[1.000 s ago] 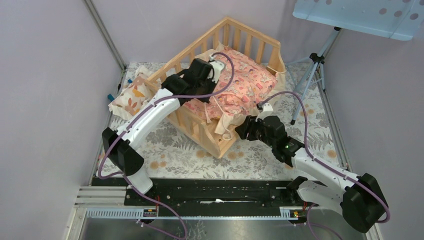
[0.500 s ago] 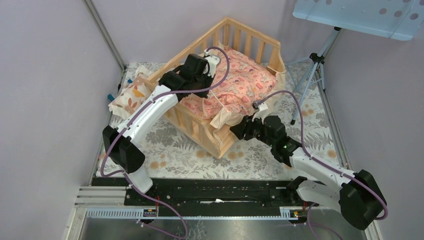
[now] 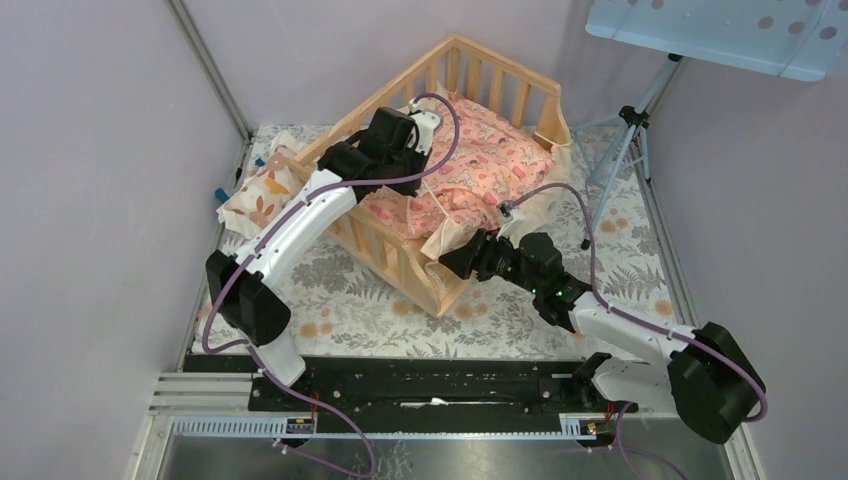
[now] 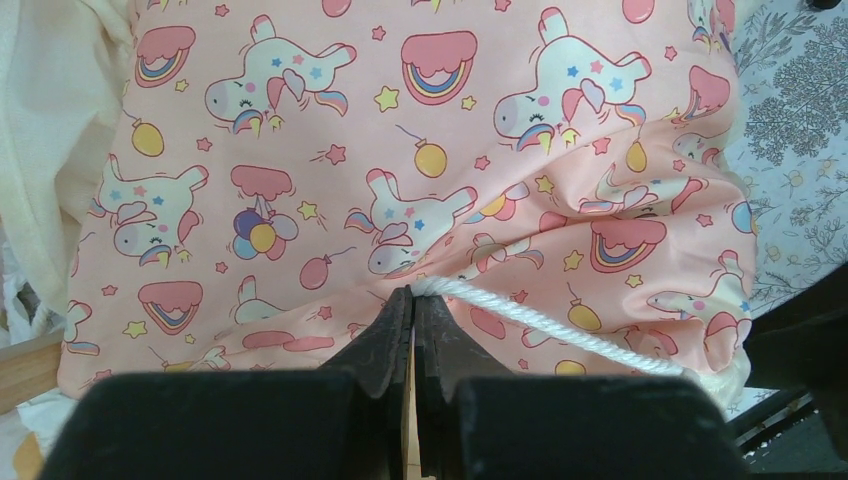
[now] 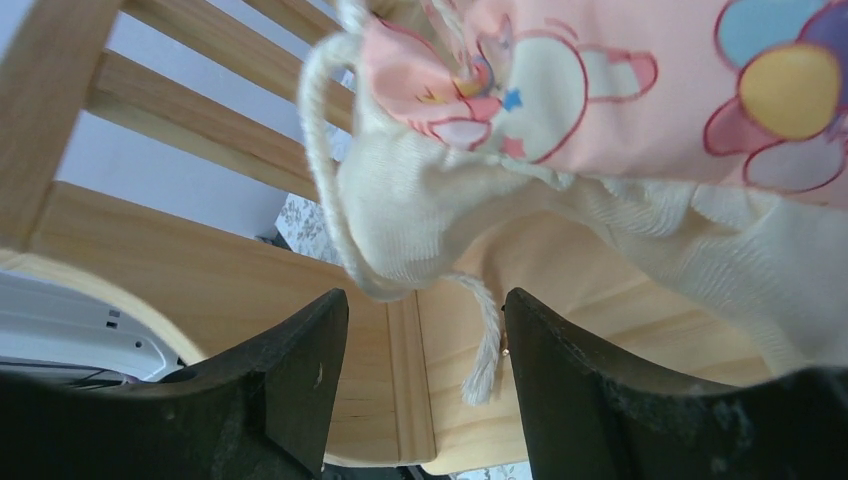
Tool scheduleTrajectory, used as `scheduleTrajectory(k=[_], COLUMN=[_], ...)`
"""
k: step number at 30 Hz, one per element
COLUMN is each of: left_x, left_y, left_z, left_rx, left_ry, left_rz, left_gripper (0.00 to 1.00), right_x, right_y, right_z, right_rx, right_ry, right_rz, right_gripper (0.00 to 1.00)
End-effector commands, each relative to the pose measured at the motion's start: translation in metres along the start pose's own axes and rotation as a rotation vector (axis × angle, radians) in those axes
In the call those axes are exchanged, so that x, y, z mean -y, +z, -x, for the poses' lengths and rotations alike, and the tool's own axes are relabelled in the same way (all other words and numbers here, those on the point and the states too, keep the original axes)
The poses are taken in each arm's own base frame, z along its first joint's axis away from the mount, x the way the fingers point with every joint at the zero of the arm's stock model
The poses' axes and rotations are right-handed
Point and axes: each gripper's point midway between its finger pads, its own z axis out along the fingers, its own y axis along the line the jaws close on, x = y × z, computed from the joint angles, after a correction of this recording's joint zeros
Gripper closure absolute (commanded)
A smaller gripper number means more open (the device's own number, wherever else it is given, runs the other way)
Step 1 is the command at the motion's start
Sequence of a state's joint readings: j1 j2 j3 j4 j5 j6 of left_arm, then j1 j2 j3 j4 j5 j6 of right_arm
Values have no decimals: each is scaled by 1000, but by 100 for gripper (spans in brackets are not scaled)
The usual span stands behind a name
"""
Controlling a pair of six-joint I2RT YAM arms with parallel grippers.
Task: Set up the pet bed
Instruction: Cross the ropes on the bed frame.
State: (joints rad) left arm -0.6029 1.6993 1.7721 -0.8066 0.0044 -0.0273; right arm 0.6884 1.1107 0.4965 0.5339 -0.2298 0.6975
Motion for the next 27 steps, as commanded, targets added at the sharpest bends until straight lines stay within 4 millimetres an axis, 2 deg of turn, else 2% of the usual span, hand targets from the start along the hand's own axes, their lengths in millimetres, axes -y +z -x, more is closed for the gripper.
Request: scheduleTrajectory(k=[1,9,12,15,21,27], left_x=[4,5,5,4,7,32], left_y=[-6,-6,-6,-6,-9,-6], left_z=[25,24,23,23,20,7], left_rx=[87,89,89,88,87,55], left_ry=[-13,-15,-17,-17,-13,-11], left_rz=[-30,-34,-35,-34,-55,-193], left_gripper=[100,100,100,100,100,100], right_x=[-33,-44,-39,-33,-32,-27], right_y=[14,26,30,31,14,-15], right_z=[18,15,12,12,19,19], right_rx=[44,37,38,41,51,-8], right_ry=[44,51,54,46,11,-40], right_rz=[97,133,113,87,31,-76], right_gripper=[34,38,48,63,84,88])
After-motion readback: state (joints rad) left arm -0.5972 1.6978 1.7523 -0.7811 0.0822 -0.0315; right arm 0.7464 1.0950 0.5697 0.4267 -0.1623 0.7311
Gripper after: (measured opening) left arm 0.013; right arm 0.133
